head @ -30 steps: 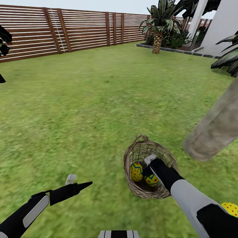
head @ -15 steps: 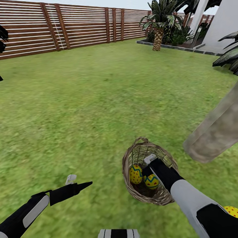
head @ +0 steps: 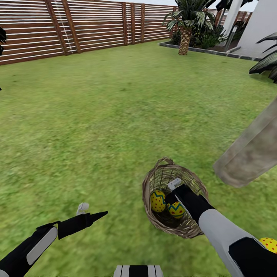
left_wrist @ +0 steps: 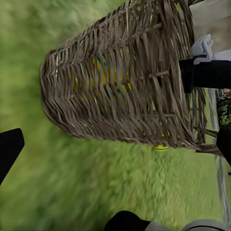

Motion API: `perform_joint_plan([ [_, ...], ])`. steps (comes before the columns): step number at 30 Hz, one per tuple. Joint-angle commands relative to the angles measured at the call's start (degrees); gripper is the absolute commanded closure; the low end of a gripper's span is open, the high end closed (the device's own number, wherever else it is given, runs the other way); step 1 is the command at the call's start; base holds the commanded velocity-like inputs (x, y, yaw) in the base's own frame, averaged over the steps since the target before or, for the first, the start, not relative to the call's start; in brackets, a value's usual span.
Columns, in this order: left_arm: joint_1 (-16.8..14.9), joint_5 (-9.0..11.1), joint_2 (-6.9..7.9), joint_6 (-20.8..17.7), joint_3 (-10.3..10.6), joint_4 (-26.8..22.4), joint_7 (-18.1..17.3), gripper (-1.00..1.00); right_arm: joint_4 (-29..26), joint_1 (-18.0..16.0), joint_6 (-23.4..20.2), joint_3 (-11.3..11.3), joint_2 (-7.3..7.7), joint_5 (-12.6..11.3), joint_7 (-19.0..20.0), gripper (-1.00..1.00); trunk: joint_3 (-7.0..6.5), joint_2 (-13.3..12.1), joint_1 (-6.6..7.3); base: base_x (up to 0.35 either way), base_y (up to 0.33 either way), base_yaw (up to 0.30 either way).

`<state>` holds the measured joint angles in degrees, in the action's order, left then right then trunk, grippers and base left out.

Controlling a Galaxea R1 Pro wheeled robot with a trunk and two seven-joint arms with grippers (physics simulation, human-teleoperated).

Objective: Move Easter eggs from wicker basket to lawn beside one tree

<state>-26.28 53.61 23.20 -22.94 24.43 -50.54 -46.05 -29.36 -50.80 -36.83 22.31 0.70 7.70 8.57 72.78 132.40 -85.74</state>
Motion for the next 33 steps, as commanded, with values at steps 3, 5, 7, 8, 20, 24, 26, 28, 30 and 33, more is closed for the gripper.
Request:
perform_joint_plan([
  [3, 0.0, 0.0, 0.00, 0.0, 0.0, 0.0, 0.0, -1.00, 0.0, 0.0, 0.1, -0.6, 0.00, -0.3, 0.0, -1.00, 0.25, 0.0, 0.00, 0.000, 0.000, 0.000],
  [5, 0.0, 0.0, 0.00, 0.0, 0.0, 0.0, 0.0, -1.00, -0.1, 0.0, 0.0, -0.7, 0.00, -0.5, 0.1, -1.00, 0.38, 0.0, 0.00, 0.000, 0.000, 0.000],
  [7, 0.0, 0.0, 0.01, 0.0, 0.0, 0.0, 0.0, -1.00, -0.1, 0.0, 0.0, -0.8, 0.00, -0.5, 0.1, -1.00, 0.50, 0.0, 0.00, 0.000, 0.000, 0.000],
  [8, 0.0, 0.0, 0.04, 0.0, 0.0, 0.0, 0.0, -1.00, -0.1, 0.0, 0.0, -0.8, 0.00, -0.6, 0.1, -1.00, 0.56, 0.0, 0.00, 0.000, 0.000, 0.000],
  [20, 0.0, 0.0, 0.06, -0.2, -0.1, 0.1, 0.0, -1.00, -0.2, 0.0, 0.0, -6.6, -0.02, -0.6, 0.4, -1.00, 1.06, 0.0, 0.00, 0.000, 0.078, -0.013],
  [24, 0.0, 0.0, 0.01, -0.2, -0.1, 0.1, 0.0, -1.00, -0.2, 0.0, 0.1, -6.7, 0.00, -0.6, 0.3, -1.00, 1.08, 0.0, 0.00, 0.000, 0.063, -0.210],
  [26, 0.0, 0.0, 0.01, -0.2, -0.1, 0.1, 0.0, -1.00, -0.2, 0.0, 0.1, -6.8, 0.00, -0.6, 0.2, -1.00, 1.08, 0.0, 0.00, 0.000, 0.194, -0.271],
  [28, 0.0, 0.0, 0.00, -0.2, 0.0, 0.2, 0.0, -1.00, -0.2, 0.0, 0.1, -6.9, 0.00, -0.6, 0.2, -1.00, 1.08, 0.0, 0.00, 0.000, 0.102, -0.285],
  [30, 0.0, 0.0, 0.00, -0.2, 0.0, 0.2, 0.0, -1.00, -0.2, 0.0, 0.0, -7.0, 0.00, -0.7, 0.2, -1.00, 1.08, 0.0, 0.00, 0.000, 0.026, -0.291],
  [33, 0.0, 0.0, 0.00, -0.2, -0.1, 0.3, 0.0, -1.00, -0.2, 0.0, 0.0, -7.0, 0.00, -0.7, 0.2, -1.00, 1.08, 0.0, 0.00, 0.019, 0.123, -0.292],
])
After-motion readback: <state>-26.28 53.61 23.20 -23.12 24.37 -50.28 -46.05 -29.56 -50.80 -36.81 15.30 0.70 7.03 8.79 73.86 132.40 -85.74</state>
